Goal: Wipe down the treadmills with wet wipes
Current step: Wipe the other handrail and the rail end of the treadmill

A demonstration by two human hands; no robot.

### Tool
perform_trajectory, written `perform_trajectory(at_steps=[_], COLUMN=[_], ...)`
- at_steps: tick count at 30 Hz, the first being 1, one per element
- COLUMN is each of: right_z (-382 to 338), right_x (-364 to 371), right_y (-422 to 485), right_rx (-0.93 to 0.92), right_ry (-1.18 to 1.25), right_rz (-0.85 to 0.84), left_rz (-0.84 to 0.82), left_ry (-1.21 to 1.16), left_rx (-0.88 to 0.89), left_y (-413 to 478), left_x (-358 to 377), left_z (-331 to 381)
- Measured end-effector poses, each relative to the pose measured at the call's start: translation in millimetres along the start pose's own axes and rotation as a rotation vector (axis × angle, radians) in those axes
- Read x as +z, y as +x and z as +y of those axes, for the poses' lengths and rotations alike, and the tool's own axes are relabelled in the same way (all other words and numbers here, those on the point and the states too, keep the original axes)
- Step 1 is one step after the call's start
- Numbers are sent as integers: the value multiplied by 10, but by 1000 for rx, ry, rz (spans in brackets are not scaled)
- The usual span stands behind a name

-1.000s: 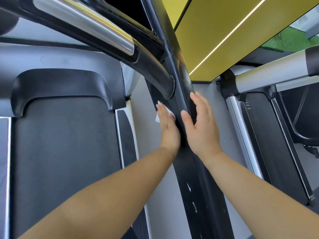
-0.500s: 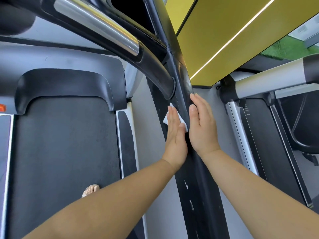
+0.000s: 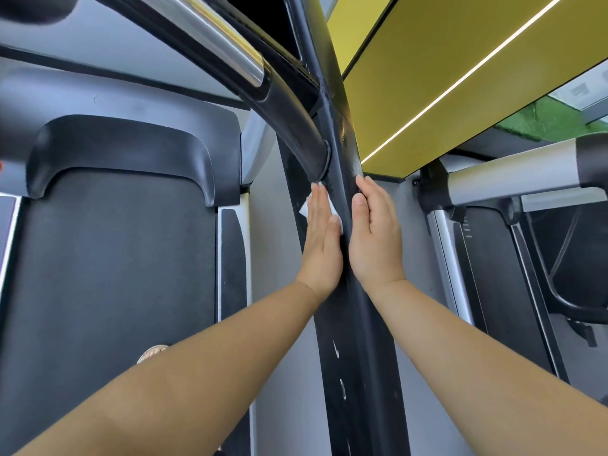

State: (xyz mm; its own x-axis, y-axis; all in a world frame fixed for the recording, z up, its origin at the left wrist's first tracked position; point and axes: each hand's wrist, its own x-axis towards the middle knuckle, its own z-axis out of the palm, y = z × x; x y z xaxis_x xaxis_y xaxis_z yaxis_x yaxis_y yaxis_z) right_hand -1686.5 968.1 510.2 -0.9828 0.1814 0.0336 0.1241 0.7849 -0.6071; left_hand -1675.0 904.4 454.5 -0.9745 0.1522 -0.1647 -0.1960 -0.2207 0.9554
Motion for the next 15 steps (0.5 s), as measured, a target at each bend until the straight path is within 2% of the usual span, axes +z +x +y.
perform_trajectory(at_steps=[6,10,15], right_z=[17,6,16], right_x=[0,5,6], right_y=[7,9,8], right_rx=[-16,-20,-24], right_ry=[-25,-20,-31], right_rz=[0,9,8], left_rz=[-26,68,52], left_ry=[-22,-130,-110], left_rx=[-7,-134,-171], left_y=[-281,-22,-301], left_x=[89,58,132], left_z=[-160,-130,-303])
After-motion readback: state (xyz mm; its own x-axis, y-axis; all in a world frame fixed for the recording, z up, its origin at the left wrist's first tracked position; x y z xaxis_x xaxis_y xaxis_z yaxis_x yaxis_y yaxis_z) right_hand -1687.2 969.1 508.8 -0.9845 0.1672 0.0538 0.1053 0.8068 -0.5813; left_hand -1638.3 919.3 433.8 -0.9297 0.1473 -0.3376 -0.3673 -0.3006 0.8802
